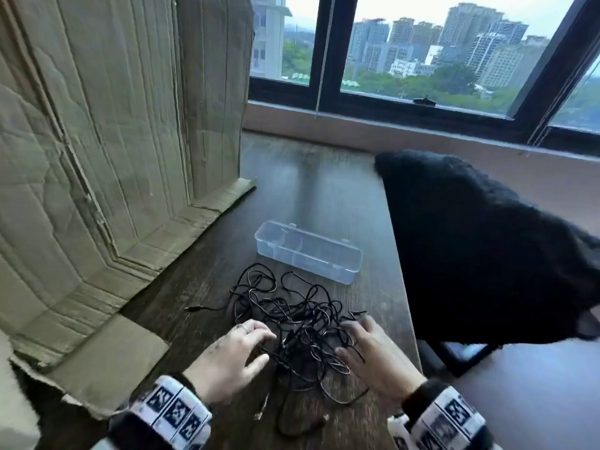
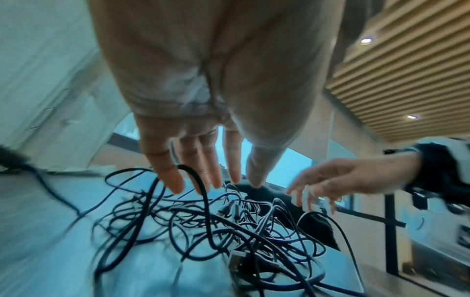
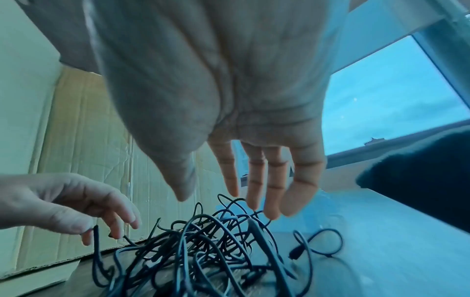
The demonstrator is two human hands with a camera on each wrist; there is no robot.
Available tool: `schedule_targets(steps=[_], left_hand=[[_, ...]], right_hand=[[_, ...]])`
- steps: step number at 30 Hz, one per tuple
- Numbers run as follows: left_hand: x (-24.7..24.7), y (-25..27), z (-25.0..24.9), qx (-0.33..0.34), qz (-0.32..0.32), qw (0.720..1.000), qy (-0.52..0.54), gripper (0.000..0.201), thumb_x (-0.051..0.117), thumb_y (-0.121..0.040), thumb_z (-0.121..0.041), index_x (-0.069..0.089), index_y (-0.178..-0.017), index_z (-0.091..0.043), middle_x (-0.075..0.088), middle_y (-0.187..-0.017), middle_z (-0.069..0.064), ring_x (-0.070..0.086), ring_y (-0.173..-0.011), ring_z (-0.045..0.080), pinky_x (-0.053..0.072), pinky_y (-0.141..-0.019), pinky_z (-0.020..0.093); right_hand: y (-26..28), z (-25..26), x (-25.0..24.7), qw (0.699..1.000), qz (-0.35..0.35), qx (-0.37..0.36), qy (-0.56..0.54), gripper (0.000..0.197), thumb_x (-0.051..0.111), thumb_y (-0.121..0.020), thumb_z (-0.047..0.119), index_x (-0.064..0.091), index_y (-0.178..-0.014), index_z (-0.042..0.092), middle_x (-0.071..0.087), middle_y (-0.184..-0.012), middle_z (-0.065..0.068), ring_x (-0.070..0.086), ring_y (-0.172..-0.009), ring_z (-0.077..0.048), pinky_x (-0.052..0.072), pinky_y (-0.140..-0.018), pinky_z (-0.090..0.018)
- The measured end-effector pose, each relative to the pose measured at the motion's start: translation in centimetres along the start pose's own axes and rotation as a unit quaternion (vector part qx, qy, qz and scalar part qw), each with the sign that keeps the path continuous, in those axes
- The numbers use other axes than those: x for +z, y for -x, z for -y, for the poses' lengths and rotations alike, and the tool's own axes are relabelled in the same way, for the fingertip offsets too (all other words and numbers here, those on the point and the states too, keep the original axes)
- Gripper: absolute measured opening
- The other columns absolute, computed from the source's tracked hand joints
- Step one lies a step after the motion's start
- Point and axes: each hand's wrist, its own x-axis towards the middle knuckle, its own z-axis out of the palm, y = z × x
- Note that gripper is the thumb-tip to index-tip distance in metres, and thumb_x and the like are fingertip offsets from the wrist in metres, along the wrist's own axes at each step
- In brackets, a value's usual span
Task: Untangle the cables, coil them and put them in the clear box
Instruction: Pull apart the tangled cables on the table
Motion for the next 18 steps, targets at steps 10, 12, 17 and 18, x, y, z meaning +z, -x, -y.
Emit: schedule_targets(steps=[10,12,17,18], left_hand=[[0.3,-2.2,-0.9,0.011,0.131,0.963,-0.233,0.059,0.054,-0.091,-0.049,0.043,-0.138,-0.017,0.054,-0.135,0.007,0.052,-0.122,0.023,0.042,-0.101,0.033],[0.7,-2.0,-1.1,0.011,0.101,0.967,-0.235,0.055,0.056,-0.089,-0.05,0.048,-0.134,-0.019,0.059,-0.131,0.003,0.055,-0.117,0.022,0.046,-0.097,0.032],[1.4,-1.1,-3.1,-0.016,-0.012,0.984,-0.18,0.052,0.056,-0.089,-0.05,0.05,-0.132,-0.021,0.063,-0.124,-0.003,0.058,-0.112,0.019,0.047,-0.088,0.03],[1.3,-1.3,-3.4,-0.016,-0.027,0.988,-0.153,0.052,0.056,-0.09,-0.048,0.049,-0.132,-0.019,0.063,-0.123,-0.003,0.059,-0.111,0.019,0.048,-0.088,0.029]], right_hand=[[-5.3,1.1,1.9,0.984,0.075,-0.11,0.12,0.009,0.064,-0.089,0.023,0.057,-0.085,0.018,0.061,-0.085,-0.009,0.055,-0.079,-0.022,0.041,-0.067,-0.029],[-5.3,1.1,1.1,0.989,0.007,-0.138,0.056,0.013,0.065,-0.086,0.007,0.059,-0.078,0.015,0.063,-0.079,-0.011,0.056,-0.072,-0.02,0.045,-0.067,-0.03],[-3.4,2.1,-2.1,0.968,-0.191,-0.148,-0.066,0.008,0.063,-0.088,0.002,0.07,-0.091,0.0,0.064,-0.078,-0.006,0.053,-0.045,0.008,0.044,-0.053,-0.018],[-3.0,2.3,-2.5,0.963,-0.217,-0.148,-0.068,0.009,0.062,-0.088,0.004,0.071,-0.092,0.003,0.063,-0.078,-0.004,0.053,-0.047,0.011,0.041,-0.052,-0.012]])
